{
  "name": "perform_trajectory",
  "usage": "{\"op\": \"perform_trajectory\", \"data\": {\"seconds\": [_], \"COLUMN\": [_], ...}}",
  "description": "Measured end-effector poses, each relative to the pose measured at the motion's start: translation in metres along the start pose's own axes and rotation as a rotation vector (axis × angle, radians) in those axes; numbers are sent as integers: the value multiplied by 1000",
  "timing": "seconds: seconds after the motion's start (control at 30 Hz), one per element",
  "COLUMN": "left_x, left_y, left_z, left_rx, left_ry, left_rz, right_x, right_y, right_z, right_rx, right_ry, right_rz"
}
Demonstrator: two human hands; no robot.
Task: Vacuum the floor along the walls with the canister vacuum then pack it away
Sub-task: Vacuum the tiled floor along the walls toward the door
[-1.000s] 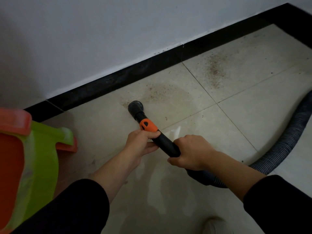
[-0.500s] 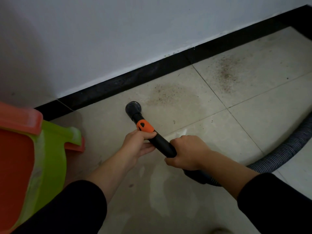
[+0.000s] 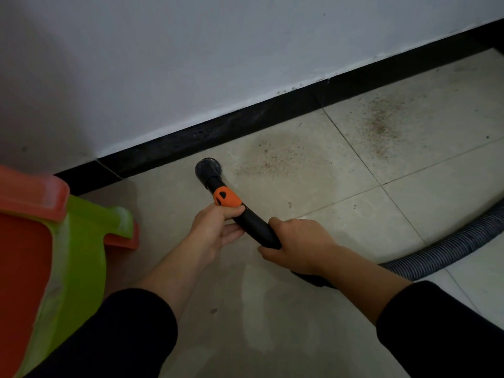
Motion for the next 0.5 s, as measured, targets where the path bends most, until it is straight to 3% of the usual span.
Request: {"op": "perform_trajectory", "data": {"seconds": [0.5], "left_x": [-10], "left_y": [11], "left_z": [23], "left_rx": [-88], "left_ry": [-49], "left_rz": [-95], "right_x": [3], "right_y": [6], "right_z": [30], "right_rx": [-87], "right_ry": [-23], "right_rz": [21]}}
Point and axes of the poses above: each hand's wrist, its own z-axis towards the middle knuckle, its own y-axis out of the back of the hand, x = y × z, the point moved 8 cm from there along z, towards the middle knuckle, and after that the axes turned 1 degree about -x, right-handed, at the moved point
